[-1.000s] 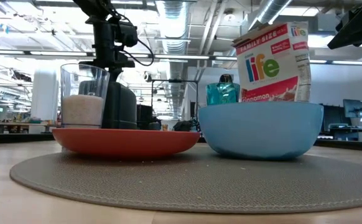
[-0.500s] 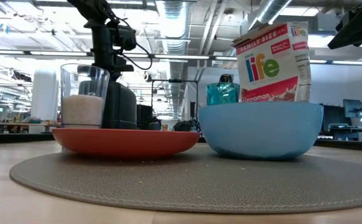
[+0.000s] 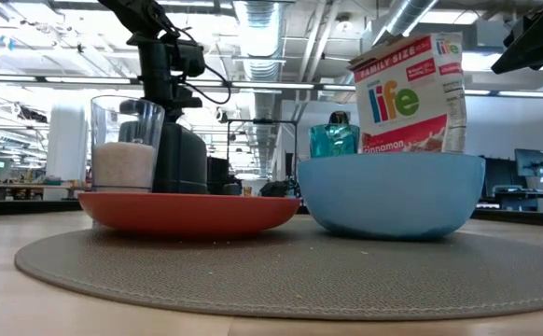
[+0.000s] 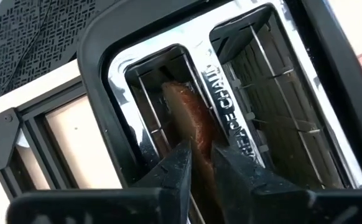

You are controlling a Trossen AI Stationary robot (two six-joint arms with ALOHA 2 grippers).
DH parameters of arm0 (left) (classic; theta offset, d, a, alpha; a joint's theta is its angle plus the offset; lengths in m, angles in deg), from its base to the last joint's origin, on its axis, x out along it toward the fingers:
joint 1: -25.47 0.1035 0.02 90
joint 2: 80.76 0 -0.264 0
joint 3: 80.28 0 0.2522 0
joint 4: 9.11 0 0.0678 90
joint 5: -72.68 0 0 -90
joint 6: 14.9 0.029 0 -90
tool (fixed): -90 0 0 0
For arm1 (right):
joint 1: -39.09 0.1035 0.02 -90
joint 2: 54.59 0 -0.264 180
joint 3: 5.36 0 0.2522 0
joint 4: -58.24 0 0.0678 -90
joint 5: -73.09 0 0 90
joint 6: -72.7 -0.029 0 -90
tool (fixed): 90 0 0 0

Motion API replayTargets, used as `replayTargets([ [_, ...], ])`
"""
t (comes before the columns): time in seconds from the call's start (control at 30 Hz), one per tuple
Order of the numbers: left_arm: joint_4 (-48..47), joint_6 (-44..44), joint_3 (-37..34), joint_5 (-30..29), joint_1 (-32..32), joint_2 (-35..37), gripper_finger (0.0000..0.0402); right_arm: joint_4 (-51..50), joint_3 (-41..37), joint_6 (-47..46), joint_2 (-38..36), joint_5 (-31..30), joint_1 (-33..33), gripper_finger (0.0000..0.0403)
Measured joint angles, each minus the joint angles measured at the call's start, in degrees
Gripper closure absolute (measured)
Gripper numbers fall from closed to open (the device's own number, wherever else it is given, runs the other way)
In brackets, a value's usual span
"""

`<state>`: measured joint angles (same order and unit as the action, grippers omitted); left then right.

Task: Arrange a breakfast setting
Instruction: Put the toasted bread on the plate

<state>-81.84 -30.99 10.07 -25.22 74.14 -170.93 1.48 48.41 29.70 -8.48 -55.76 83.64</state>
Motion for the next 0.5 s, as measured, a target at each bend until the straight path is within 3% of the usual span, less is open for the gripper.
replayTargets([
  [0.17, 0.7, 0.4, 0.0, 0.1, 0.0, 0.0, 0.0396, 0.0, 0.0, 0.0, 0.0, 0.0, 0.0, 0.0154],
  [0.5, 0.2, 0.7, 0.3, 0.1, 0.0, 0.4, 0.04, 0.0, 0.0, 0.0, 0.0, 0.0, 0.0, 0.0154],
])
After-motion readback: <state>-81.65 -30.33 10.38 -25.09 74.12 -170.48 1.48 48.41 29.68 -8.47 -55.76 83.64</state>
